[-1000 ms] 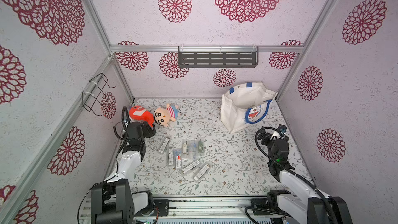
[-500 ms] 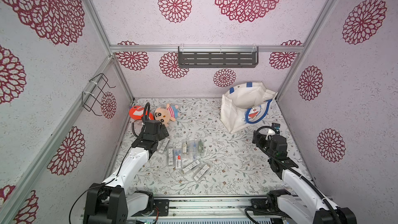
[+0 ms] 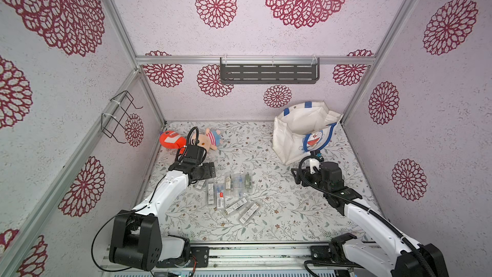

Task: Put the compass set into the canvas bag
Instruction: Pick up the compass set at the center of the board.

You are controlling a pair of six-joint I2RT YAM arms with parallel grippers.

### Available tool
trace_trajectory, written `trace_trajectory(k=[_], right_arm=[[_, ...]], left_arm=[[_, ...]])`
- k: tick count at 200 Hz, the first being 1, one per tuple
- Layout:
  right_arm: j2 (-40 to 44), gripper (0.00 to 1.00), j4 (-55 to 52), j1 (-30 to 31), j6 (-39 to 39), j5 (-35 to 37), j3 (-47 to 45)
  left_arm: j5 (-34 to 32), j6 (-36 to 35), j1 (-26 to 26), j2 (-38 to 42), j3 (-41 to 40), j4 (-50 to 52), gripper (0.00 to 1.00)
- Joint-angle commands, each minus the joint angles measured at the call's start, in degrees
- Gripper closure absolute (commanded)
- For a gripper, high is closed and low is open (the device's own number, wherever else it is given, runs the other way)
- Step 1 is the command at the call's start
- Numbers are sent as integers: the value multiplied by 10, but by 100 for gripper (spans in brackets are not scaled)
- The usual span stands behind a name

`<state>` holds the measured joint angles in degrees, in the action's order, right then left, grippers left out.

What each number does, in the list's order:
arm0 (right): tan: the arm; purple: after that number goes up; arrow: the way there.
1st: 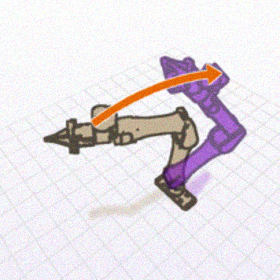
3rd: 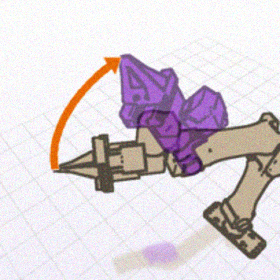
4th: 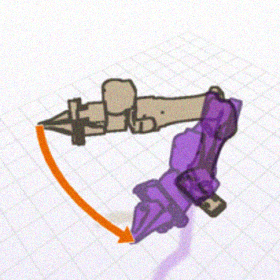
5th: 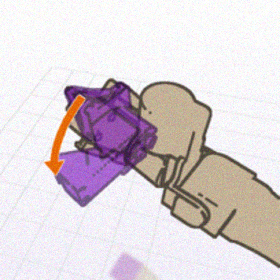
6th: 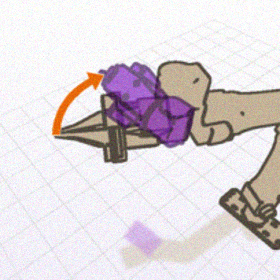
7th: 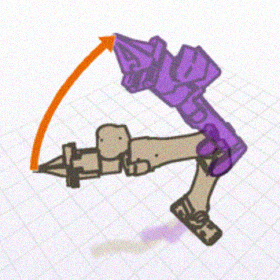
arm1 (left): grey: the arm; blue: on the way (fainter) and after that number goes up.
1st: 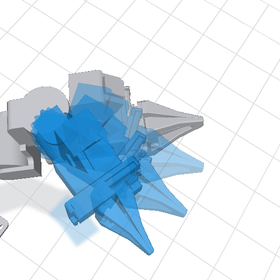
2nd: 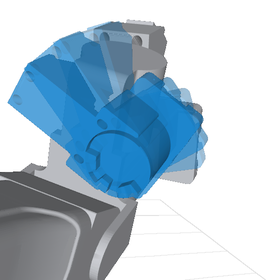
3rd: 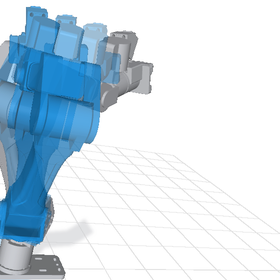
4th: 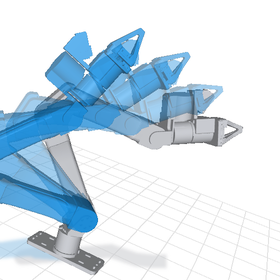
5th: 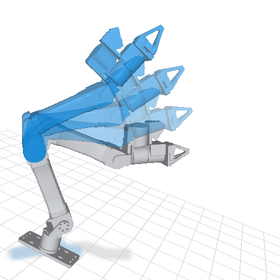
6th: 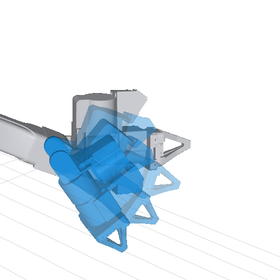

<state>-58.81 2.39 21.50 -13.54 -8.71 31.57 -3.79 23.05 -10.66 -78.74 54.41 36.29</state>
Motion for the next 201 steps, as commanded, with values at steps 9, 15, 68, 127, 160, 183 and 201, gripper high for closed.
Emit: trace_trajectory(k=[9,15,68,127,160,183,201], right_arm=[[-39,16,23,44,16,-81,33],[-48,16,26,53,15,-89,39],[-116,18,27,109,26,-63,80],[-159,19,28,129,34,-68,107],[-166,19,30,137,31,-69,107],[-166,20,35,140,29,-67,105],[-169,20,35,143,31,-65,106]], left_arm=[[34,-61,30,-55,63,68,9],[36,-64,36,-67,74,76,9],[-60,-97,37,-165,125,144,14],[-84,-102,21,-212,124,131,14],[-87,-105,20,-232,127,125,17],[-71,-108,16,-239,132,120,17],[-71,-111,13,-245,133,116,17]])
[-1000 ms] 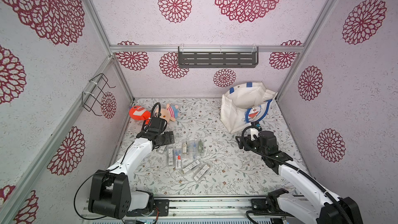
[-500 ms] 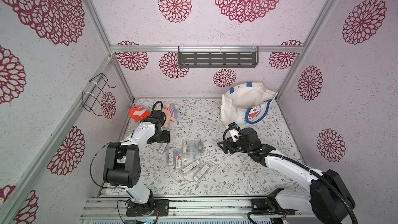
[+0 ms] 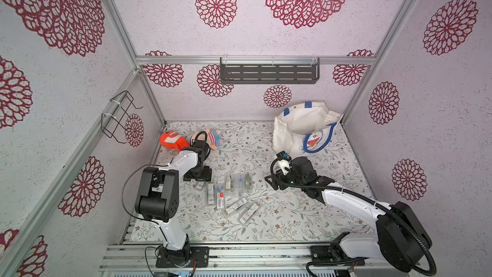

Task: Put the compass set into the canvas bag
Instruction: Pick up the compass set at the center of the board.

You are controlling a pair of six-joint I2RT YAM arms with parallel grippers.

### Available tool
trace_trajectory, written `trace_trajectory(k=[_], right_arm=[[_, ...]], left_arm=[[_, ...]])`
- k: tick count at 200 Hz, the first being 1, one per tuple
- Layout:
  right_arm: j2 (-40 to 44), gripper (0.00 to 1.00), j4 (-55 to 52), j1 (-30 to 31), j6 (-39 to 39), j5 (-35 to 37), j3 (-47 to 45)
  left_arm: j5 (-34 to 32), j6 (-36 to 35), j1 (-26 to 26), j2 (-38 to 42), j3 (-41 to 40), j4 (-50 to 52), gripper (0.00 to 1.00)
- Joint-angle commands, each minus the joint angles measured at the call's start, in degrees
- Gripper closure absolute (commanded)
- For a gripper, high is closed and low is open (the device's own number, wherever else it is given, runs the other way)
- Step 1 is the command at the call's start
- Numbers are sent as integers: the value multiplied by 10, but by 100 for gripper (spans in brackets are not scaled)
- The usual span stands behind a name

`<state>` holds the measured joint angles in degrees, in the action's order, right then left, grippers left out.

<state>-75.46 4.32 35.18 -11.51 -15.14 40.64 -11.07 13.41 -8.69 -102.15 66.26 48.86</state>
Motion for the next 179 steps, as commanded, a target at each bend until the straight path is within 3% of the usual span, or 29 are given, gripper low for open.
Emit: trace_trajectory(k=[1,106,179], right_arm=[[-3,20,16,6,10,-1,15],[-19,21,31,17,11,-2,20],[-27,24,31,24,11,-1,24]], left_arm=[[2,-15,-7,-10,14,-10,17],[-2,-5,-7,-50,37,-26,21],[-14,38,19,-29,-7,-33,24]])
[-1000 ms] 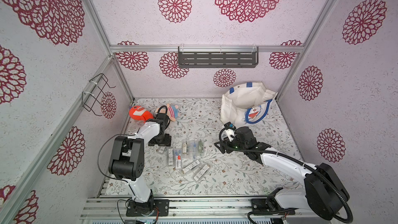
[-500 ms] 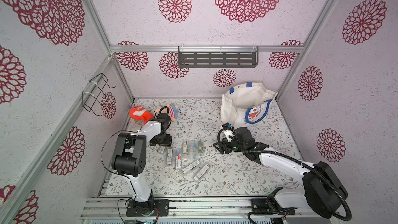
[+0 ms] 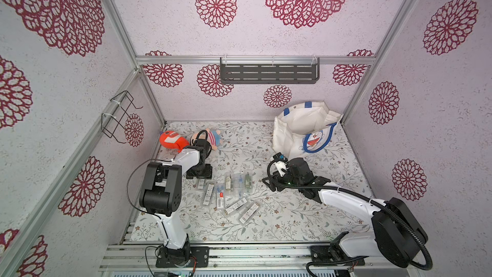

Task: Put the compass set into the canvas bag
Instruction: Pick up the compass set at the center of the board.

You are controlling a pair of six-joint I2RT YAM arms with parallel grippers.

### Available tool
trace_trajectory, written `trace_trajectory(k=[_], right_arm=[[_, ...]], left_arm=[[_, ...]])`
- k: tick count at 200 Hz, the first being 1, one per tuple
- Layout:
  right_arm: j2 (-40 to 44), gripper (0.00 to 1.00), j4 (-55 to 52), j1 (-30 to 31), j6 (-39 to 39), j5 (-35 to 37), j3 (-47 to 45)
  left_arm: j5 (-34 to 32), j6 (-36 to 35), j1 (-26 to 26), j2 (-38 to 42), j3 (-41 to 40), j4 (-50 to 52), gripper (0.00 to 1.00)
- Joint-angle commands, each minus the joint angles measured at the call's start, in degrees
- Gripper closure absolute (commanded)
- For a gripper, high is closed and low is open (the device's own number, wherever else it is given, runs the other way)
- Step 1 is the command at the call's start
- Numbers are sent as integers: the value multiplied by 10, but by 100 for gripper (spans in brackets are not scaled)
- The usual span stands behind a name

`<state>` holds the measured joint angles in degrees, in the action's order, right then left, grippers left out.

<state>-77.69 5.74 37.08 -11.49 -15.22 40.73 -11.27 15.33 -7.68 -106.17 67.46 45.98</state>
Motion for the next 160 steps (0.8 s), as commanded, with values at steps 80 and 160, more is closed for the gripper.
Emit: trace_trajectory(k=[80,160], right_arm=[[-17,26,11,8,9,6,35],[-24,25,-8,8,-17,51,56]], left_arm=[[27,45,8,19,-53,-32,42],[26,36,1,36,-56,-52,61]])
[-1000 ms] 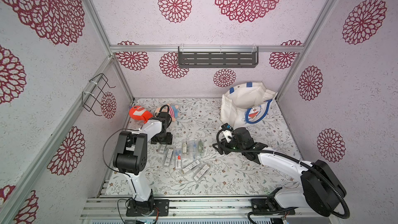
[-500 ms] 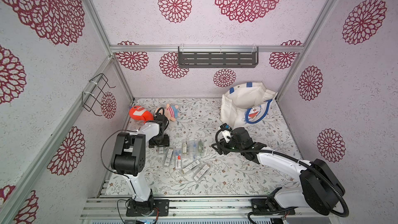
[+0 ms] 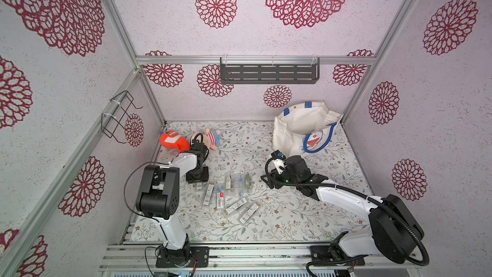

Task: Put the compass set into the canvas bag
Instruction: Pick up the compass set at the center of the board.

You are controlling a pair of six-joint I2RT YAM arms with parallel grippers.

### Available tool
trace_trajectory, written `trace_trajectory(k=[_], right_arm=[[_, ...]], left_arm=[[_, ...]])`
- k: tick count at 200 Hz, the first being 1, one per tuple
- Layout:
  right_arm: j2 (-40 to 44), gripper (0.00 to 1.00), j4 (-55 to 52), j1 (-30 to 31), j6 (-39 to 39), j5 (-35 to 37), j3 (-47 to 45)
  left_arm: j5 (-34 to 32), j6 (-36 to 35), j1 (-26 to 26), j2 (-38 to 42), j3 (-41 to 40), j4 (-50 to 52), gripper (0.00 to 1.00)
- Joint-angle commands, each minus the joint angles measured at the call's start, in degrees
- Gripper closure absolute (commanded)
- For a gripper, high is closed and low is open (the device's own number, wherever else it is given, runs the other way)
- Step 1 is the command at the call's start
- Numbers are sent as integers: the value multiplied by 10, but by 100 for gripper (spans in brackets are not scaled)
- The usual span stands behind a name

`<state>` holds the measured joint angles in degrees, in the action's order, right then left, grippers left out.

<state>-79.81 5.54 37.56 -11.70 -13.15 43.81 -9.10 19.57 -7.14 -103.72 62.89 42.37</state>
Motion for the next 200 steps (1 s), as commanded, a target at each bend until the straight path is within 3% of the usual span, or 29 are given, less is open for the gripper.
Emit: trace_trajectory(k=[1,62,112,152,200], right_arm=[[-3,25,-6,3,-15,32,25],[-24,25,-30,-3,-73,65,61],[-35,25,-47,-18,-113,49,100],[-65,26,-55,-34,-136,3,147],[-117,29,-26,-45,-175,-89,198]], left_arm=[[5,-6,-5,12,-10,-17,61],[-10,-45,-37,67,24,-52,63],[24,-102,-127,95,47,-96,63],[81,-150,-202,122,27,-179,64],[158,-179,-233,137,2,-259,65]])
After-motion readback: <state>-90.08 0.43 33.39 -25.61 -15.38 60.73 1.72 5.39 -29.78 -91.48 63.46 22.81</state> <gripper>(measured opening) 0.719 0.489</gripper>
